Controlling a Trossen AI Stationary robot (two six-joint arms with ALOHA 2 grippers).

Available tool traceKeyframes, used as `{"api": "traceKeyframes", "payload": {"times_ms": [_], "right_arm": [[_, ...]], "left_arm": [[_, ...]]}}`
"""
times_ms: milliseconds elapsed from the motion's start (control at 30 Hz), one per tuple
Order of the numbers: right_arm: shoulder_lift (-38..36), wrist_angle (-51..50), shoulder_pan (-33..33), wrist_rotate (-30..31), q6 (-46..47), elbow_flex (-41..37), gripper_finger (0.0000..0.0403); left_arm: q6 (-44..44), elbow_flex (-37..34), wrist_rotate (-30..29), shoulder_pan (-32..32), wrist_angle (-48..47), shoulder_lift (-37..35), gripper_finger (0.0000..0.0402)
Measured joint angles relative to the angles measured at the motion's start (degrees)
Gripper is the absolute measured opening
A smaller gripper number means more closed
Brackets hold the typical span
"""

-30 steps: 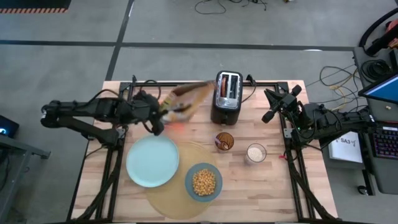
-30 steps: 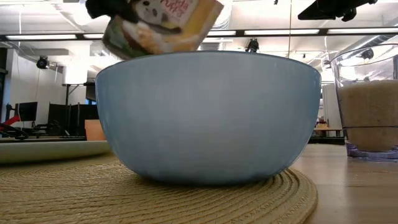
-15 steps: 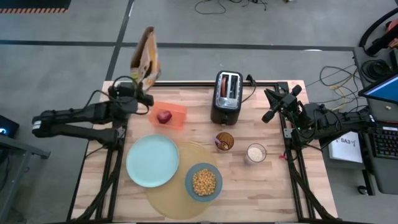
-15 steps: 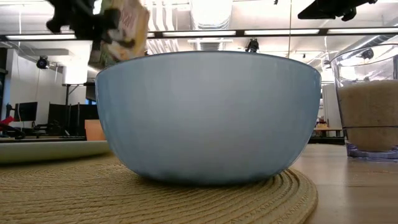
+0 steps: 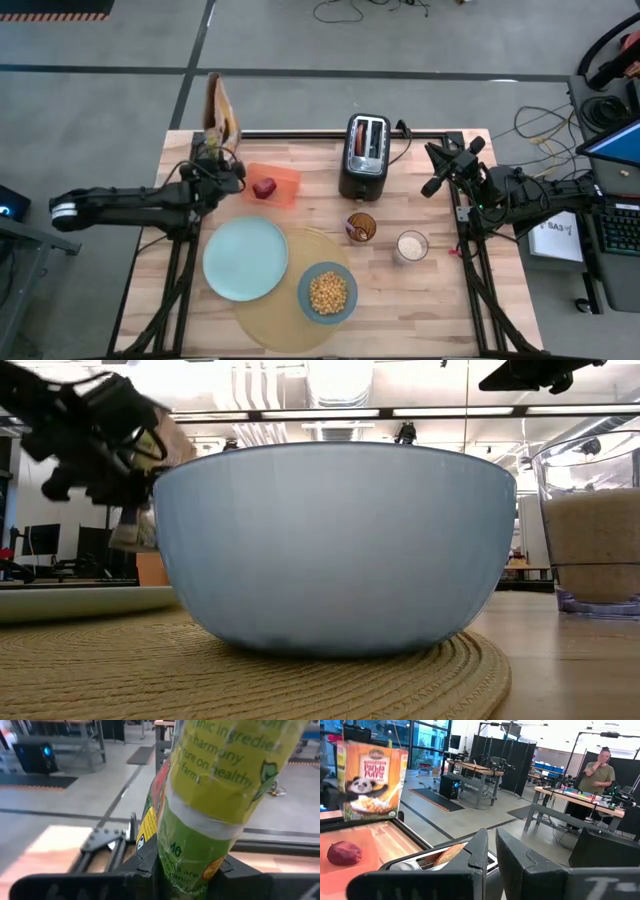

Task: Arrange a breakfast setting
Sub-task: Pour the cereal from the yellow cereal box into the blue bowl

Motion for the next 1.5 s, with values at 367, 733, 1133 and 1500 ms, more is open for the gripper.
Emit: {"api": "traceKeyframes", "payload": {"times_ms": [367,733,1133,1500], "right_arm": [[0.0,0.0,0.0,0.0,0.01,0.0,0.0027],[0.0,-0.03,0.0,0.0,0.01,0.0,0.0027],[0.0,-0.12,0.0,0.0,0.02,0.0,0.0027],[0.0,-0.44,0.0,0.0,0.04,0.0,0.0027]], "left_arm": [[-14.52,-8.59,-1.44,0.11,2.86,4.32,0.0065],[-18.3,-8.93,-0.7,0.09,2.94,9.54,0.0078],[-22.21,-8.9,2.95,0.07,2.84,11.85,0.0133],[-22.59,-5.52,15.28,0.07,-9.04,8.55,0.0255]]}}
